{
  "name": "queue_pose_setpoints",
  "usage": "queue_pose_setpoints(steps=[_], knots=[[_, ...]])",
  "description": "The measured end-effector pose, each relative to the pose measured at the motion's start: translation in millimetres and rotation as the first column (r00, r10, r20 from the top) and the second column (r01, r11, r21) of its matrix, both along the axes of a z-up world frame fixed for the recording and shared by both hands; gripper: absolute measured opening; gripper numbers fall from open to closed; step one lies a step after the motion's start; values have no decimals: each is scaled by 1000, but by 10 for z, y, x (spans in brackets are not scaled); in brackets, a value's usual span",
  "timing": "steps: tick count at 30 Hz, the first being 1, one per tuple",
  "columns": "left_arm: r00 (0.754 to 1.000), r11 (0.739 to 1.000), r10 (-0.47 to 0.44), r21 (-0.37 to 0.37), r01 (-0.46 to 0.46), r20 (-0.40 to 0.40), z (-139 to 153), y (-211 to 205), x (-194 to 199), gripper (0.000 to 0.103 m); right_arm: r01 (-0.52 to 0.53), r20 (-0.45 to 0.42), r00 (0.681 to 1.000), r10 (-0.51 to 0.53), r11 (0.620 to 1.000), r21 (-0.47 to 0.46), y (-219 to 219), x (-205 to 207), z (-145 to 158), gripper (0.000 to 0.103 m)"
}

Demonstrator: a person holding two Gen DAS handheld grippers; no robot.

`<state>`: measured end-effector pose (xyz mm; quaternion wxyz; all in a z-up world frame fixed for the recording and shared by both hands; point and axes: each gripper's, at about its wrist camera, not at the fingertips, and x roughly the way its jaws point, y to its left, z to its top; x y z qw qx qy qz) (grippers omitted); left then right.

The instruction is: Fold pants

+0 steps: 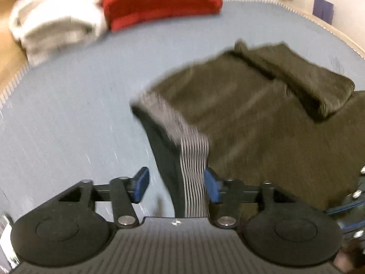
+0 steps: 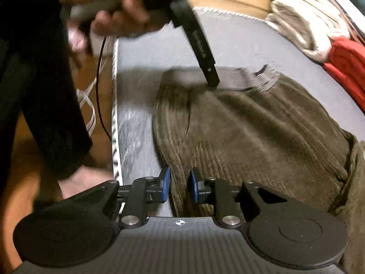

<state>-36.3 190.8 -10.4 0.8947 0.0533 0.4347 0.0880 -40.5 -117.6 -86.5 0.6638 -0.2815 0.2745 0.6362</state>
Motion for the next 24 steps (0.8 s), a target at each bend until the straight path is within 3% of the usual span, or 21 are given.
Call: queue_pose_setpoints(steps=[3,5,7,8,9,12,14,16,18,21,23,24], knots=[[999,999,-34,-17,35,39,60,-123,86,62,95,-55,994,-92,994,58,-160,189,144,25],[998,994,-65,-84,67,26,1,-182,173,62,144,-42,989,-144,990,8,-189,255,45,26],[997,982,-71,-180,65,-32,-173,-173,304,47,148,11,989,-147,979,-141,-184,260,-209,26],[993,984,-41,-176,21,-110,-324,-129,392,40,136,44,990,-131,980,-148,-228,227,-278,26],[986,988,-18,-152,-8,-166,-462,-91,453,23,127,51,991,-122,985,-115,-285,206,-259,26],[982,992,-10,-128,-14,-189,-495,-106,533,22,179,4,984,-180,979,-95,-370,316,-125,28],[990,991,-1,-129,-18,-144,-361,-208,527,24,225,3,974,-225,974,-36,-491,441,41,32],[997,991,-15,-135,4,-80,-194,-307,518,40,300,18,954,-300,954,21,-648,657,210,42],[999,991,-16,-134,9,-52,-100,-414,557,45,403,24,913,-406,912,77,-827,944,366,50],[999,991,-19,-132,12,-47,-64,-602,731,45,593,24,798,-602,792,149,-1203,1442,544,54],[999,990,-29,-139,25,-29,-33,-759,838,45,724,-17,679,-734,666,176,-1487,1789,600,56],[999,988,-40,-147,37,-18,-6,-857,895,45,792,-60,602,-796,586,170,-1640,1982,607,60]])
